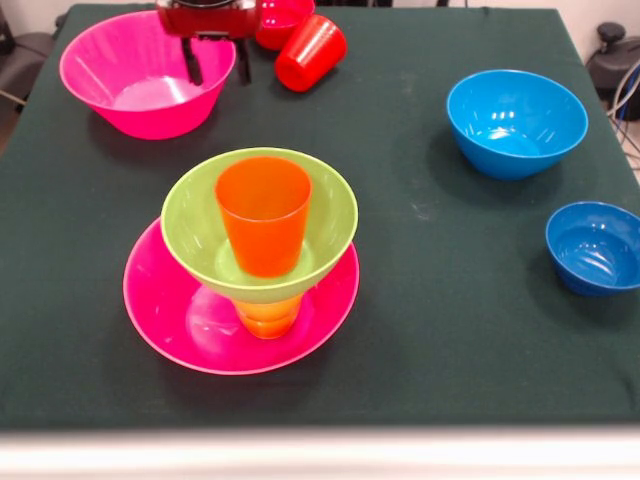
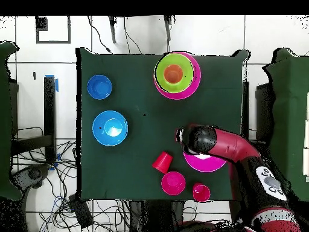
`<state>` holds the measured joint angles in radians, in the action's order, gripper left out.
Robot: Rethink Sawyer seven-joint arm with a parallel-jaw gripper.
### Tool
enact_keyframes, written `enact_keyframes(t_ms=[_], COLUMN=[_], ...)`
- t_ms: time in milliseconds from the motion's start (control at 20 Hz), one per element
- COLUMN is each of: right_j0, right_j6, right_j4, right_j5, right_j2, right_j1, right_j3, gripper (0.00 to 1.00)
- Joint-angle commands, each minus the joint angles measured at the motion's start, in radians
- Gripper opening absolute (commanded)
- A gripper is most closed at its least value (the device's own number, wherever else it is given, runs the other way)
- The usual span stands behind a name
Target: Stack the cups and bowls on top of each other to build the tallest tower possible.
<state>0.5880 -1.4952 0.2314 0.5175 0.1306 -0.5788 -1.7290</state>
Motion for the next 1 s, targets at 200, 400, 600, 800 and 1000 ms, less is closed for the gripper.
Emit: enact_keyframes(t_ms=[200, 400, 600, 800, 1000], right_j0=[-0.035, -0.043, -0.053, -0.052, -0.056], right_j6=[-0.130, -0.117, -0.104, -0.105, -0.121], right_j4=[0.019, 0.057, 0.093, 0.098, 0.102], right_j5=[-0.036, -0.072, -0.102, -0.121, -0.183], right_j2=[0.001, -0.023, -0.047, -0.055, -0.065], right_j1=[0.019, 0.036, 0.051, 0.071, 0.123], right_j3=[-0.104, -0.106, -0.095, -0.085, -0.059], gripper=[1.00, 1.00, 1.00, 1.00, 1.00])
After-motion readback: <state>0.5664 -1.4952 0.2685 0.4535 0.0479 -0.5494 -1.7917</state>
